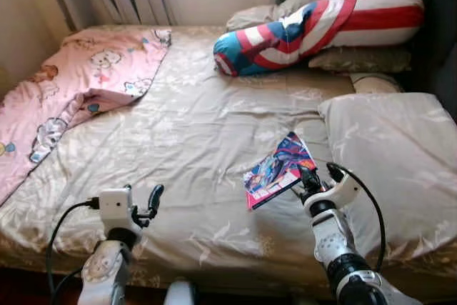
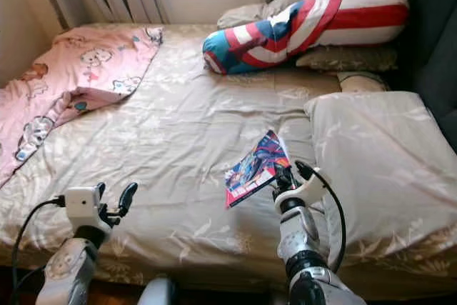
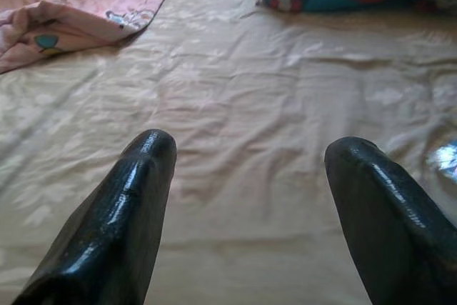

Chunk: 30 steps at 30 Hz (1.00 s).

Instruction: Clean up the room

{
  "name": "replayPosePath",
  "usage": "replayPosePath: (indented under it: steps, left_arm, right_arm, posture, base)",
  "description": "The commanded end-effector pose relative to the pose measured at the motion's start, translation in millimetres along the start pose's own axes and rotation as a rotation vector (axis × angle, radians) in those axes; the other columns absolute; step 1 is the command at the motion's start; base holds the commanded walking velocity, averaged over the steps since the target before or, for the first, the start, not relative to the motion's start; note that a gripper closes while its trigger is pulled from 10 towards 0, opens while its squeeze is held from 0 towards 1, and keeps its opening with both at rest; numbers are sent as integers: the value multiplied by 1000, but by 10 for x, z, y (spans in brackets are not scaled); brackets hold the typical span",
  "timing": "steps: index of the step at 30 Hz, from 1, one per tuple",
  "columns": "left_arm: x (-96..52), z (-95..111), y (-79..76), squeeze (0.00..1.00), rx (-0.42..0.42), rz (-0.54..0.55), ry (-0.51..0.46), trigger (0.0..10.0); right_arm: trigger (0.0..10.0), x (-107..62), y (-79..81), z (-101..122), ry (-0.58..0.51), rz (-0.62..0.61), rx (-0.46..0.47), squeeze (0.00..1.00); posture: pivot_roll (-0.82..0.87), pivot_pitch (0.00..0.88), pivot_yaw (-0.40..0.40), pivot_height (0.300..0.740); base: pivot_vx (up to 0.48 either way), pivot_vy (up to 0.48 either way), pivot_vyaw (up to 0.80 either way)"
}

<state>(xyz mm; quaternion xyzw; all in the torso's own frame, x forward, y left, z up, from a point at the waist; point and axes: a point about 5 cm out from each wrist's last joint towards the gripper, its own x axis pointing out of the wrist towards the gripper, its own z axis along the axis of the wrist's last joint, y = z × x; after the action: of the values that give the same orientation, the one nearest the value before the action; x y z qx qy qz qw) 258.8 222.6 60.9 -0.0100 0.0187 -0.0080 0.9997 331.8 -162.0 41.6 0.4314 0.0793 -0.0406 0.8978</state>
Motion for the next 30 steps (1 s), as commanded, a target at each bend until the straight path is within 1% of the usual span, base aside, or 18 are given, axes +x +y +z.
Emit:
replayPosePath:
  steps: [1,3,5,7,8,9,10,11,12,14,15,16,18,20,22,23,25,30]
  left_arm:
    - [-56,-25,15,0,24,-11,29,10000]
    - [-95,-31,12,0,32,-18,36,10000]
    - [-126,-28,14,0,38,-21,39,10000]
    - [-212,-15,34,0,53,-23,43,10000]
    - [-212,-15,34,0,53,-23,43,10000]
    - [-246,-8,44,0,58,-23,44,10000]
    - [-321,8,85,0,72,-20,55,10000]
    - [-321,8,85,0,72,-20,55,10000]
    - [-390,20,102,0,82,-21,68,10000]
    - [-435,30,101,0,87,-24,76,10000]
    - [-463,32,93,0,92,-29,81,10000]
    - [-518,31,75,0,95,-37,91,10000]
    - [-535,30,69,0,96,-39,94,10000]
    - [-601,27,50,0,97,-44,109,10000]
    - [-681,30,35,0,103,-49,123,10000]
    - [-711,28,22,0,102,-52,135,10000]
    - [-770,26,1,0,101,-59,153,10000]
    - [-836,23,2,0,105,-60,173,10000]
  right_arm:
    - [10000,26,35,27,-25,6,67,0]
    - [10000,15,0,18,-26,-10,124,0]
    - [10000,14,9,5,-20,4,137,0]
    - [10000,19,53,-21,-16,47,168,0]
    - [10000,19,53,-21,-16,47,168,0]
    - [10000,21,70,-27,-17,63,183,0]
    - [10000,29,75,-14,-28,65,226,0]
    - [10000,29,75,-14,-28,65,226,0]
    - [10000,23,45,-8,-33,44,241,0]
    - [10000,13,11,-10,-35,19,238,0]
    - [10000,-7,-43,-17,-35,-19,235,0]
    - [10000,-58,-160,-35,-38,-90,249,0]
    - [10000,-75,-196,-40,-40,-110,255,0]
    - [10000,-144,-337,-34,-56,-208,204,0]
    - [10000,-223,-480,-45,-70,-311,209,0]
    - [10000,-256,-529,-67,-62,-337,220,0]
    - [10000,-304,-587,-106,-51,-361,230,0]
    - [10000,-360,-636,-178,-37,-391,237,0]
  posture:
    - [116,121,83,654]
    - [128,131,87,654]
    - [149,141,92,654]
    - [173,162,100,654]
    - [173,162,100,654]
    - [176,166,101,654]
    - [195,192,110,654]
    - [195,192,110,654]
    - [206,213,116,654]
    - [208,216,117,654]
    - [216,234,124,654]
    - [220,246,128,654]
    - [220,246,128,654]
    - [230,264,134,654]
    - [231,289,141,654]
    - [231,289,141,654]
    - [240,303,147,654]
    - [239,318,147,654]
  base:
    - [0,0,0]
    - [0,0,0]
    - [0,0,0]
    - [0,0,0]
    - [0,0,0]
    - [0,0,0]
    - [0,0,0]
    - [0,0,0]
    - [0,0,0]
    - [0,0,0]
    - [0,0,0]
    - [0,0,0]
    - [0,0,0]
    - [0,0,0]
    - [0,0,0]
    - [0,0,0]
    - [0,0,0]
    - [0,0,0]
